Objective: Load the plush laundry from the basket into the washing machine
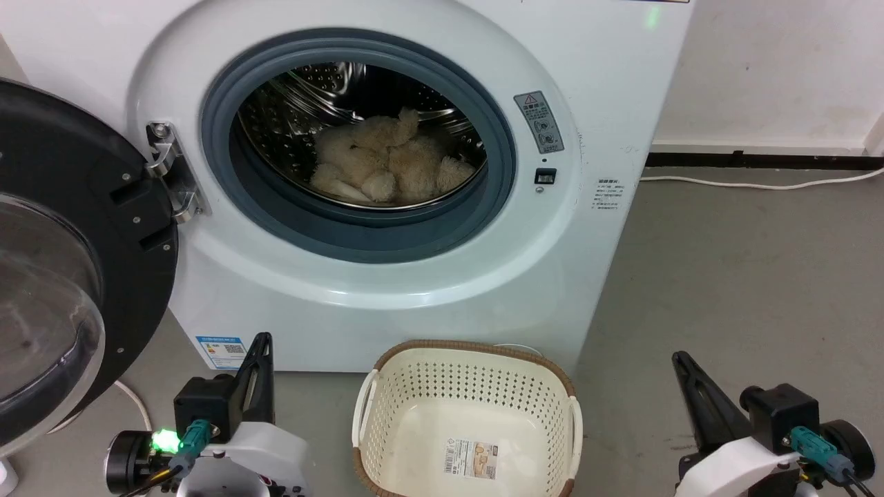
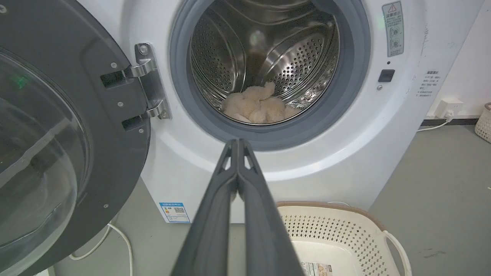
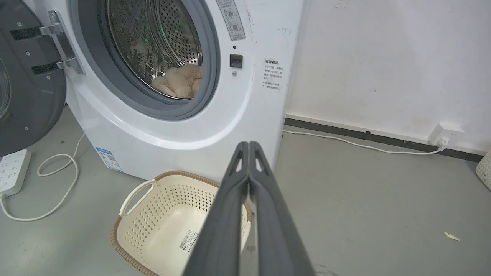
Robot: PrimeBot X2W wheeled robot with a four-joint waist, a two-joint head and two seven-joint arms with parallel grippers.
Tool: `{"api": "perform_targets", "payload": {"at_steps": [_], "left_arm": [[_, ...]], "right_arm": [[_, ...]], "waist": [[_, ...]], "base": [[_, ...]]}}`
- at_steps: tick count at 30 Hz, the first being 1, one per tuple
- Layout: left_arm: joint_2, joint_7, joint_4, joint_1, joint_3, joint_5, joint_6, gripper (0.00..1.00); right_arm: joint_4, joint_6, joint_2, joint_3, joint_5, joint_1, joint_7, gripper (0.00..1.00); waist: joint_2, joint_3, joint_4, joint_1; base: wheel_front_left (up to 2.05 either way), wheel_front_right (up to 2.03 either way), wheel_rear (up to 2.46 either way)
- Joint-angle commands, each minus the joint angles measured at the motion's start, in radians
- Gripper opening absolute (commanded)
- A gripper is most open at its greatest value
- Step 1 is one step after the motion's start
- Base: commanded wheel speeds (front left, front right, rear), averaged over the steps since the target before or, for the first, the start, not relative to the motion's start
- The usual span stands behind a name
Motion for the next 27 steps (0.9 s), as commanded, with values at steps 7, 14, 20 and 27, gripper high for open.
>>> {"api": "perform_targets", "payload": {"at_steps": [7, 14, 20, 27], "left_arm": [[-0.015, 0.008, -0.010, 0.019, 0.015, 0.024, -0.010, 0.00], [-0.015, 0.008, -0.010, 0.019, 0.015, 0.024, -0.010, 0.00], [-0.015, 0.008, -0.010, 0.019, 0.015, 0.024, -0.010, 0.00], [-0.015, 0.008, -0.010, 0.019, 0.015, 0.024, -0.010, 0.00]], "right_arm": [[-0.011, -0.001, 0.000, 0.001, -0.014, -0.025, 0.009, 0.00], [-0.011, -0.001, 0.000, 0.001, -0.014, -0.025, 0.009, 0.00], [-0.011, -0.001, 0.000, 0.001, -0.014, -0.025, 0.009, 0.00], [-0.011, -0.001, 0.000, 0.001, -0.014, -0.025, 0.009, 0.00]], "waist": [[0.0000, 0.002, -0.001, 0.0001], [0.0000, 0.002, -0.001, 0.0001], [0.0000, 0.002, -0.001, 0.0001], [0.0000, 0.002, -0.001, 0.0001]], "base": [[0.00, 0.00, 0.00], [0.00, 0.00, 0.00], [0.00, 0.00, 0.00], [0.00, 0.00, 0.00]]}}
